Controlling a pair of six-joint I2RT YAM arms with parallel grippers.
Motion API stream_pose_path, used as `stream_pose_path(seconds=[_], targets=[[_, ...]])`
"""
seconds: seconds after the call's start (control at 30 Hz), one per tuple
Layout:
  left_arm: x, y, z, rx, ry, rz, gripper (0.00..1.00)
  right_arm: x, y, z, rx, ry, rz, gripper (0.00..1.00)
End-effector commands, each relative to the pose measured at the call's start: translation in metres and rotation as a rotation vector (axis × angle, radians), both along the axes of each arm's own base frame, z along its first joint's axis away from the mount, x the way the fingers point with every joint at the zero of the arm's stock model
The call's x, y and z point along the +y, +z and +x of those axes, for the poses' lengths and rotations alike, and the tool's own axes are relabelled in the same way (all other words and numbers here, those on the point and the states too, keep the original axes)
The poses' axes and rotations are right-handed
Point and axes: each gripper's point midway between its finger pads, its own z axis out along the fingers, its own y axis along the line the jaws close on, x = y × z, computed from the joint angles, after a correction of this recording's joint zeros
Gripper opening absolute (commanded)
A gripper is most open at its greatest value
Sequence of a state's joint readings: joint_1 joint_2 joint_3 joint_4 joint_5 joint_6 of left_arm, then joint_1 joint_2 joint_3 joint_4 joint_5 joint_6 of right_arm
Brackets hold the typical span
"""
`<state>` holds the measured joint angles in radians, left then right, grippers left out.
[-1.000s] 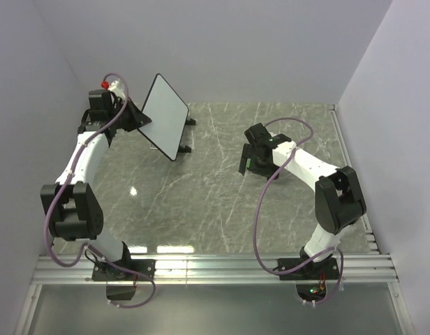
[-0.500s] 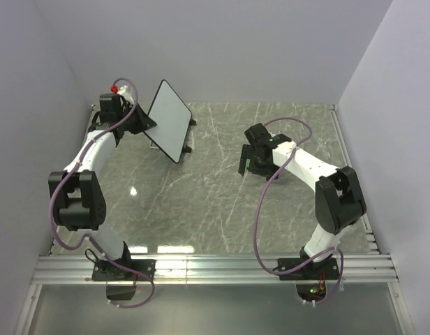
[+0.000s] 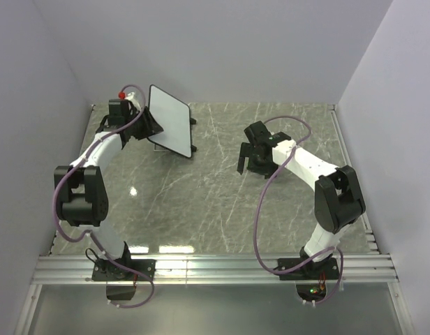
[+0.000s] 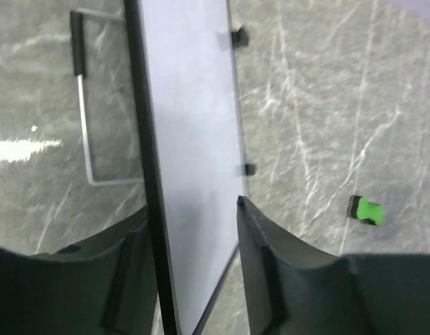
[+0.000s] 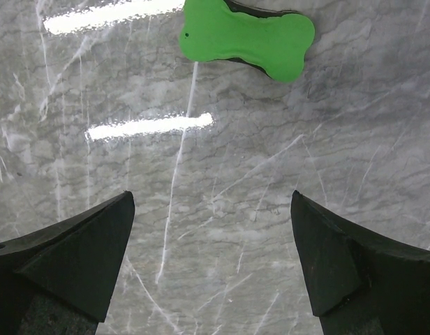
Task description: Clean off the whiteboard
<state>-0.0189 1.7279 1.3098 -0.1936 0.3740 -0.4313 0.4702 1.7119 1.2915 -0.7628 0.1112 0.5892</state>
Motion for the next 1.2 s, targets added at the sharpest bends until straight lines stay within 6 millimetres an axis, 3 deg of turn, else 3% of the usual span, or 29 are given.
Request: stream_pose_path(seconds=[0.0,0.07,0.13,0.2,0.23,0.4,0.5,0.57,0.67,0.77,0.83,0.9,1.17], targets=[[0.004,0.035,-0.002,-0.091,0.005,0.032,0.5,0.004,0.007,0.013,-0.024,0.0,0.013,1.0],[0.009,0.049,-0.005,-0.107,0.022,0.049,0.85,0.005,0.009,0.015,-0.03,-0.002,0.019,1.0],[0.016,0.068,-0.01,-0.139,0.04,0.059,0.99,0.008,0.014,0.017,-0.047,0.003,0.033,1.0],[0.02,0.082,-0.019,-0.157,0.056,0.069,0.99,0.011,0.018,0.019,-0.061,0.009,0.05,1.0],[0.035,0.087,-0.02,-0.164,0.088,0.073,0.99,0.012,0.021,0.021,-0.071,0.013,0.057,1.0],[0.066,0.111,-0.042,-0.193,0.182,0.134,0.99,0.021,0.036,0.028,-0.115,0.029,0.109,1.0],[0.091,0.129,-0.067,-0.222,0.293,0.171,0.99,0.033,0.061,0.035,-0.195,0.058,0.181,1.0],[0.097,0.124,-0.079,-0.196,0.325,0.17,1.0,0.036,0.086,0.036,-0.272,0.065,0.231,1.0],[0.092,0.1,-0.101,-0.079,0.333,0.14,1.0,0.039,0.123,0.042,-0.36,0.055,0.28,1.0],[0.078,0.088,-0.116,-0.051,0.279,0.096,0.99,0.044,0.139,0.041,-0.388,0.072,0.324,1.0],[0.069,0.098,-0.127,-0.091,0.252,0.065,1.0,0.051,0.157,0.039,-0.411,0.105,0.374,1.0],[0.063,0.095,-0.135,-0.067,0.24,0.031,0.99,0.058,0.17,0.039,-0.423,0.127,0.41,1.0],[0.05,0.105,-0.14,-0.084,0.188,0.008,0.99,0.068,0.205,0.027,-0.48,0.15,0.539,1.0]])
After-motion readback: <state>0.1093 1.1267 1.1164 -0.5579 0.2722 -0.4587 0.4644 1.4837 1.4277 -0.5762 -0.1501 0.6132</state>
